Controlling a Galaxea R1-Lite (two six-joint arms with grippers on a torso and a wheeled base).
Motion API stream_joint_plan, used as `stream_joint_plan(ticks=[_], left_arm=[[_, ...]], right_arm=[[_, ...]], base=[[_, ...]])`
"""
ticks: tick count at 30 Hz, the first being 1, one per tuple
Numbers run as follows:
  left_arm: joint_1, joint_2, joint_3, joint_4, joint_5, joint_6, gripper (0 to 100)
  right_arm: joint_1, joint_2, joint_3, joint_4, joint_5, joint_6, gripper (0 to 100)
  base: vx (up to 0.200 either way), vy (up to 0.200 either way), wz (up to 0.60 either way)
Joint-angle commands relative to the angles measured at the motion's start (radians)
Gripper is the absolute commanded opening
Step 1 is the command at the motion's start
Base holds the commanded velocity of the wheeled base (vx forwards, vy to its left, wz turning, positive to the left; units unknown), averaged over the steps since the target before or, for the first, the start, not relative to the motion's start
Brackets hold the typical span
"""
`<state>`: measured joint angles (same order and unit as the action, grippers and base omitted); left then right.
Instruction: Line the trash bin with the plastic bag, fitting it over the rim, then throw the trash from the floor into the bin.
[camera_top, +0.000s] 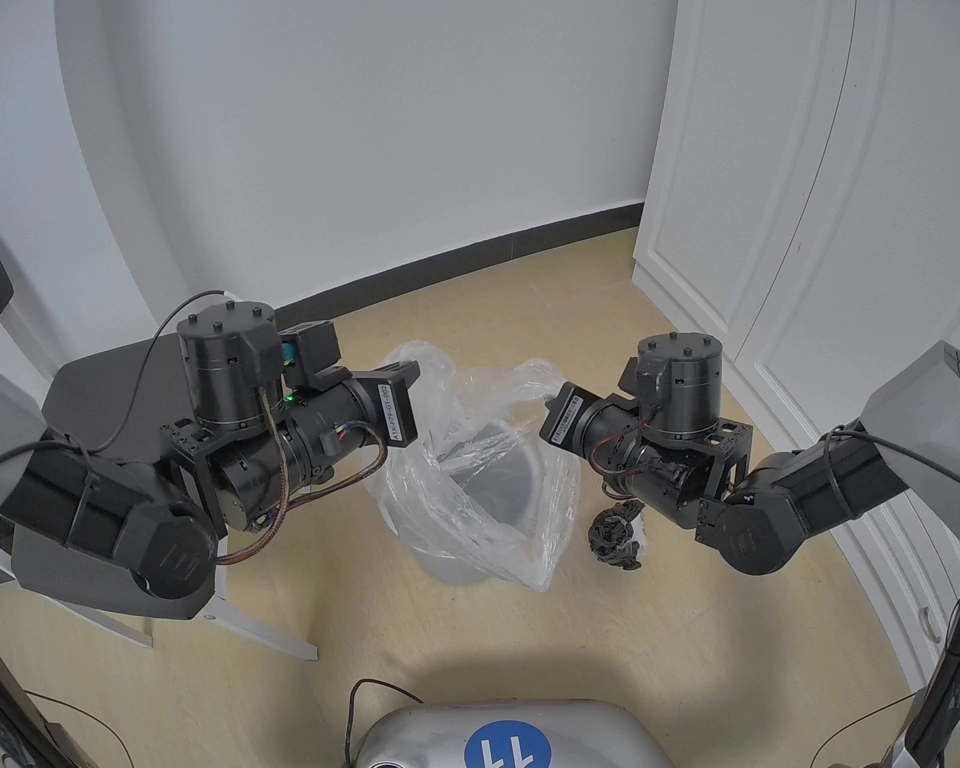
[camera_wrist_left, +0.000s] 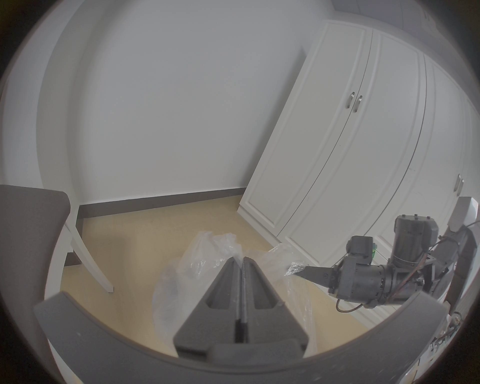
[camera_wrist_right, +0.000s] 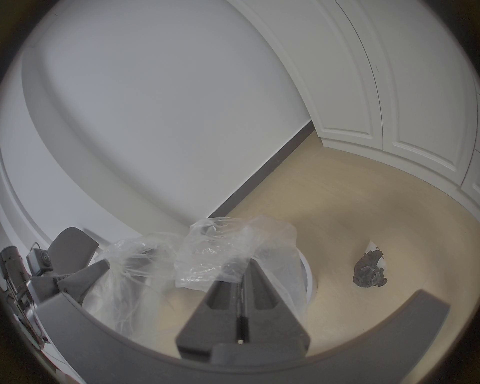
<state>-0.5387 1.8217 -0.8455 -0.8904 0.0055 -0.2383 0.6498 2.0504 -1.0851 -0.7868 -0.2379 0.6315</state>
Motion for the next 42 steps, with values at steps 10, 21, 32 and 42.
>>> stream_joint_plan(ticks=[10, 21, 32, 42], left_arm=[[0.057, 0.171, -0.079, -0.065, 0.001, -0.007, 0], [0.054, 0.142, -0.067, -0.064, 0.004, -0.004, 0], [0.042, 0.087, -0.038, -0.039, 0.001, -0.001, 0], [0.046, 0.100, -0.075, -0.001, -0.004, -0.010, 0]], right_arm=[[-0.002, 0.137, -0.016, -0.080, 0.008, 0.010, 0], [0.002, 0.175, -0.042, -0.080, 0.005, 0.014, 0], [0.027, 0.151, -0.087, 0.080, -0.032, 0.036, 0], [0.028, 0.129, -0.225, 0.348, -0.078, 0.132, 0]], base=[[0.000, 0.000, 0.00], [0.000, 0.000, 0.00], [0.000, 0.000, 0.00], [0.000, 0.000, 0.00]])
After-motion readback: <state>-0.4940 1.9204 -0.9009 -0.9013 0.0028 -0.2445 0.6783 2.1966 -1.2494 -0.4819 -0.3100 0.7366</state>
